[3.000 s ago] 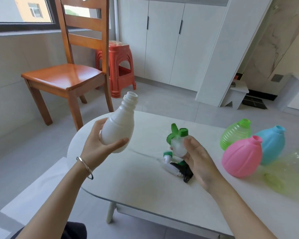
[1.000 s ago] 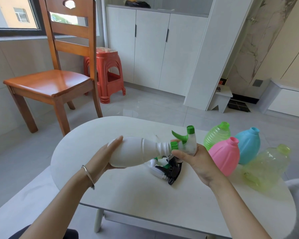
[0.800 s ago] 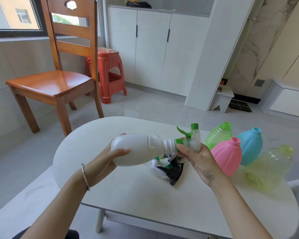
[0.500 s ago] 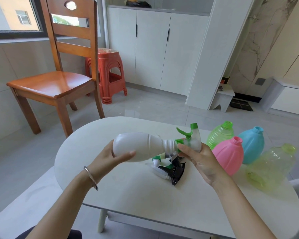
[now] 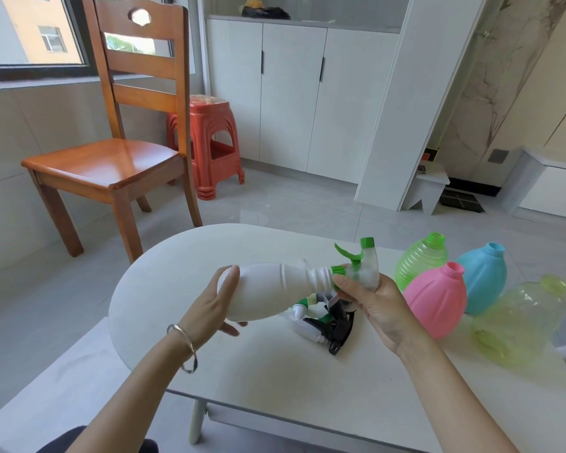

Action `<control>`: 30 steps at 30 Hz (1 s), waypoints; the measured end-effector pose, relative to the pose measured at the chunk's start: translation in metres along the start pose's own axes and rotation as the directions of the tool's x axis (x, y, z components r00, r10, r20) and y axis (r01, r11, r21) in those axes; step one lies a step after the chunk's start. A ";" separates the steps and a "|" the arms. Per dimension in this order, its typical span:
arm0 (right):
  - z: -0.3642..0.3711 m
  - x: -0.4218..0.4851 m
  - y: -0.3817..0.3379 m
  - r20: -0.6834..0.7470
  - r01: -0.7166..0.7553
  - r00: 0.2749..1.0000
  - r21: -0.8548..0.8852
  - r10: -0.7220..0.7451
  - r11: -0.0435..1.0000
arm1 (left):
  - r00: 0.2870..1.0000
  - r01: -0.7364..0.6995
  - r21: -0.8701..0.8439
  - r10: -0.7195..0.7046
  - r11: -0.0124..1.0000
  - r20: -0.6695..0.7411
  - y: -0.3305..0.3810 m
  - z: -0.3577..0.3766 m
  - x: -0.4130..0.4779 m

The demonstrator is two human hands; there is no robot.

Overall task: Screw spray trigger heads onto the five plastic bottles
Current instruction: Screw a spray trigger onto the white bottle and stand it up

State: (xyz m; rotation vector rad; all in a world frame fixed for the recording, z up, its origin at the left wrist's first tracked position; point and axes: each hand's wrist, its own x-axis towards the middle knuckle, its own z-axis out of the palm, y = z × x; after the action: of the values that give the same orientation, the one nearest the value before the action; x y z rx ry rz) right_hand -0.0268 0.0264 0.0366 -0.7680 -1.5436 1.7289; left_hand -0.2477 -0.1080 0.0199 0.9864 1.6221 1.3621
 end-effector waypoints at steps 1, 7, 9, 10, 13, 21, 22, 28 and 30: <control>-0.001 0.001 -0.001 -0.005 0.000 1.000 0.003 0.000 1.000 | 0.998 -0.057 0.014 0.057 0.998 -0.014 0.000 -0.001 0.001; -0.001 0.004 -0.002 -0.046 -0.002 0.999 0.098 0.007 0.995 | 0.987 -0.023 -0.232 0.059 0.972 0.151 0.005 -0.005 -0.001; 0.000 0.003 -0.001 -0.042 -0.014 0.999 0.068 0.017 0.998 | 0.986 0.106 -0.209 -0.075 0.972 0.148 0.007 -0.001 -0.003; 0.000 0.002 0.000 -0.038 -0.021 0.999 0.052 0.023 0.998 | 0.989 0.095 -0.149 -0.076 0.984 0.123 0.006 -0.002 -0.002; -0.003 0.004 0.000 -0.060 -0.042 0.997 0.083 0.047 0.996 | 0.994 -0.049 -0.150 0.063 0.987 0.093 0.006 -0.006 0.000; 0.005 0.000 -0.001 -0.041 -0.104 0.993 0.109 0.109 0.989 | 0.986 0.094 -0.270 -0.051 0.958 0.162 0.008 -0.005 -0.004; 0.007 -0.001 -0.001 -0.051 -0.101 0.993 0.085 0.106 0.991 | 0.986 0.108 -0.158 -0.085 0.982 0.146 0.006 -0.004 -0.003; 0.006 0.000 -0.005 -0.119 -0.114 0.984 0.136 0.131 0.984 | 0.980 -0.148 -0.131 0.163 0.980 0.115 0.002 -0.009 -0.001; 0.008 -0.001 -0.006 -0.086 -0.105 0.990 0.120 0.115 0.987 | 0.986 -0.023 -0.226 0.059 0.974 0.156 0.004 -0.008 -0.002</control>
State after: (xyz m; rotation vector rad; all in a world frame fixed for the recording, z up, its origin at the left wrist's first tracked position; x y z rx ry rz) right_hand -0.0320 0.0211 0.0430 -0.8760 -1.3490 1.8185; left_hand -0.2536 -0.1125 0.0254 0.9723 1.3030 1.4191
